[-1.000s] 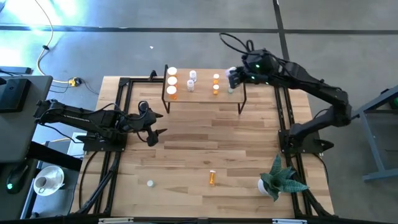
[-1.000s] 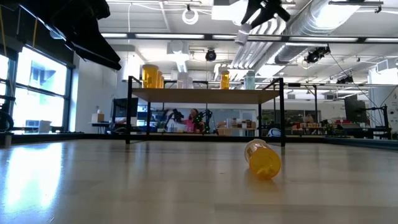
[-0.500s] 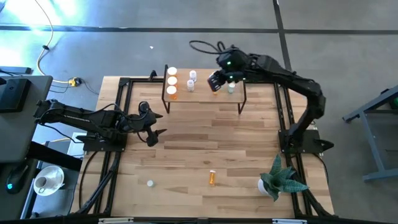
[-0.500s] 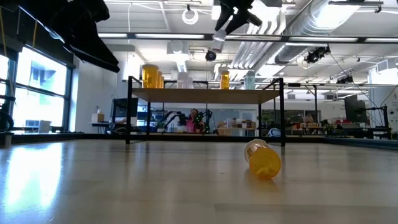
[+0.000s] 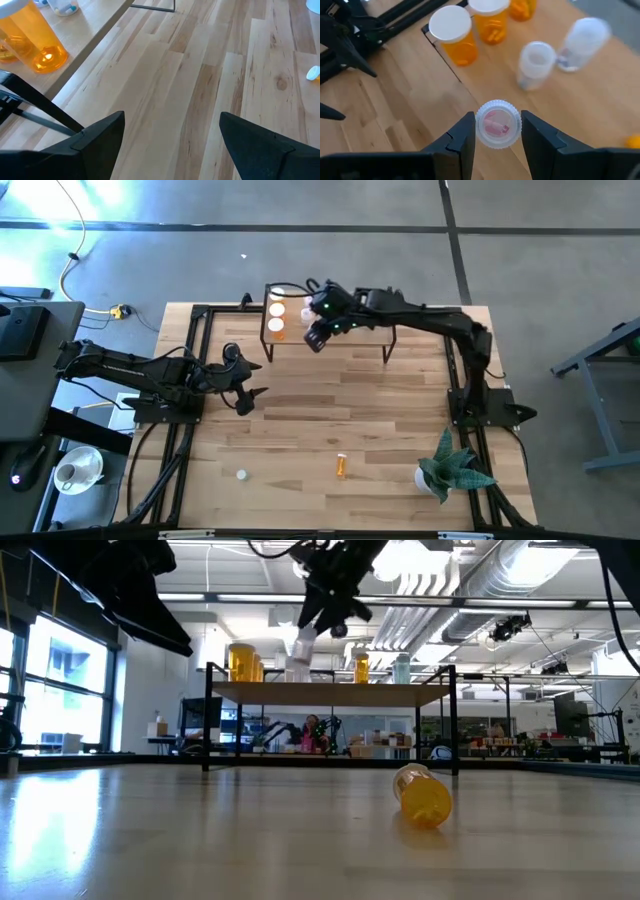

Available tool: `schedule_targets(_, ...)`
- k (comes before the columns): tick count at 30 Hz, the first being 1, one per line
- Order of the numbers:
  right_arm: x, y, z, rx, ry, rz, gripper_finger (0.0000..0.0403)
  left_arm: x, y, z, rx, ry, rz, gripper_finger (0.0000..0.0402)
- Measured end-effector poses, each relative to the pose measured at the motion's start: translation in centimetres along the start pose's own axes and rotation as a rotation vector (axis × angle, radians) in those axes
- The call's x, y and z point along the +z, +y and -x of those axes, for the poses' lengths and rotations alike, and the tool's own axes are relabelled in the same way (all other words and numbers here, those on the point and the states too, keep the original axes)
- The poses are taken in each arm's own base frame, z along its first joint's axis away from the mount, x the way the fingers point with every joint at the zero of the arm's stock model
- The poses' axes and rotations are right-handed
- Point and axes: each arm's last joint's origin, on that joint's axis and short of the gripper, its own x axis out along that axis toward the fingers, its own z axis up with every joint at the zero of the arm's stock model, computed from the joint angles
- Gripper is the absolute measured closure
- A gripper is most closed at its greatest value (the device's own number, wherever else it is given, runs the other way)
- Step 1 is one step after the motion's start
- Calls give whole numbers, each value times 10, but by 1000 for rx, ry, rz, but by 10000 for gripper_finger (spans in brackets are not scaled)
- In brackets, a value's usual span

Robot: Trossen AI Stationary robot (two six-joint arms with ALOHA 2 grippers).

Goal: Pick and place medicine bottles onto shelf by color
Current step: Put the top right transparent pill bottle on the shelf aligned with the other transparent pill bottle

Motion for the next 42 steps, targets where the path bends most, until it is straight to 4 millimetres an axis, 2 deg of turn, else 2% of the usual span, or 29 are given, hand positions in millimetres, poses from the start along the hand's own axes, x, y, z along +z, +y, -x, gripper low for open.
schedule_targets(6,3,-5,-19,37,1,-9,283,0,0,0,0,0,0,87)
schedule_targets(13,6,-18,-29,28,10,-33,283,0,0,0,0,0,0,87)
schedule_targets(35,6,-19,-31,47,10,10,283,0,0,0,0,1,0,87)
schedule_targets(42,4,-14,-39,37,13,38,283,0,0,0,0,1,-1,87)
